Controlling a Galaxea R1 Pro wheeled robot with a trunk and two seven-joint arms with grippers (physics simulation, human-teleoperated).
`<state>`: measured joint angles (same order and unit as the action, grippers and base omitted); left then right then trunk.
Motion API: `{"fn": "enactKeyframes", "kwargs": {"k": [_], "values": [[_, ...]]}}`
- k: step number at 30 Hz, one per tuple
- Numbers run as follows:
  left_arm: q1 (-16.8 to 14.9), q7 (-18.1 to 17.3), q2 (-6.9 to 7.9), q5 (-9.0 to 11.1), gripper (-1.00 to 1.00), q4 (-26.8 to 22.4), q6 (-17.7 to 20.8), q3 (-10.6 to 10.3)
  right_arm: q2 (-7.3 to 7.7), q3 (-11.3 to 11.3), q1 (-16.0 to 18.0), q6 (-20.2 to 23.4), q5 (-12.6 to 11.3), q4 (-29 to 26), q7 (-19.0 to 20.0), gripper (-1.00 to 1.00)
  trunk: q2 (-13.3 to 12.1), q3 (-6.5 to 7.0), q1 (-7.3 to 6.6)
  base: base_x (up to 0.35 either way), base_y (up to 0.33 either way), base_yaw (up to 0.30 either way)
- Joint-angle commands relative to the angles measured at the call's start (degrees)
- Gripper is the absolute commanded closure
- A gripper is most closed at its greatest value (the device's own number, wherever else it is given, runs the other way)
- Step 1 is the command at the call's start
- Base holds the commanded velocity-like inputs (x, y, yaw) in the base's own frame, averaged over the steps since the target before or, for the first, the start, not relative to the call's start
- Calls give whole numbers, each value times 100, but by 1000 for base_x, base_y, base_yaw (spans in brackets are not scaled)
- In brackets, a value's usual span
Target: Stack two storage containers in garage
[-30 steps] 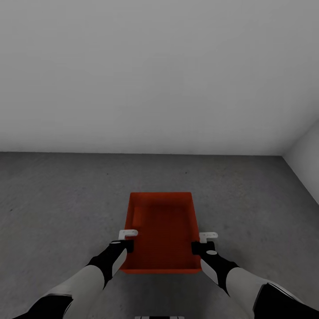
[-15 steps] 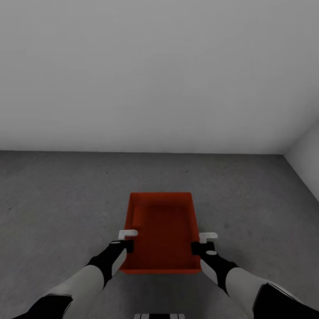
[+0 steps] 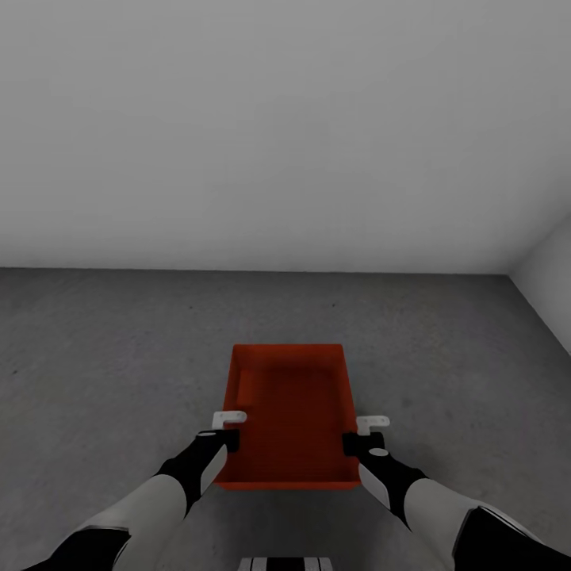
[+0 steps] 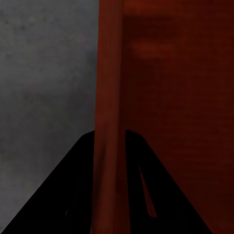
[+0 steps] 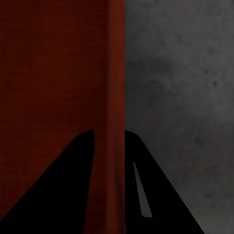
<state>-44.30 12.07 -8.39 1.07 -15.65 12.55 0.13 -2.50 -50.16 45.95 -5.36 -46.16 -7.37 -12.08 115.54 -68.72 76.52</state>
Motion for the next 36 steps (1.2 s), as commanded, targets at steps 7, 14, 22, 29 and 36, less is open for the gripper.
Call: {"fn": "enactKeyframes", "kwargs": {"k": [7, 14, 22, 29, 36], "values": [[0, 76, 206, -116, 100, -23, 46, -25, 39, 24, 3, -35, -59, 254, -40, 100, 3, -4, 0, 0, 0, 0], [0, 76, 206, -116, 100, -27, 46, -23, 39, 24, 5, -35, -59, 254, -40, 100, 3, -4, 0, 0, 0, 0], [0, 76, 206, -108, 100, -34, 46, -22, 37, 24, 4, -27, -57, 254, -40, 100, 3, -4, 0, 0, 0, 0], [0, 84, 206, -109, 100, -22, 43, -22, 38, 24, 2, -34, -59, 254, -40, 100, 3, -4, 0, 0, 0, 0], [0, 106, 208, -119, 100, -20, 38, -22, 44, 15, 4, -35, -45, 251, -40, 100, 3, -4, 0, 0, 0, 0]]}}
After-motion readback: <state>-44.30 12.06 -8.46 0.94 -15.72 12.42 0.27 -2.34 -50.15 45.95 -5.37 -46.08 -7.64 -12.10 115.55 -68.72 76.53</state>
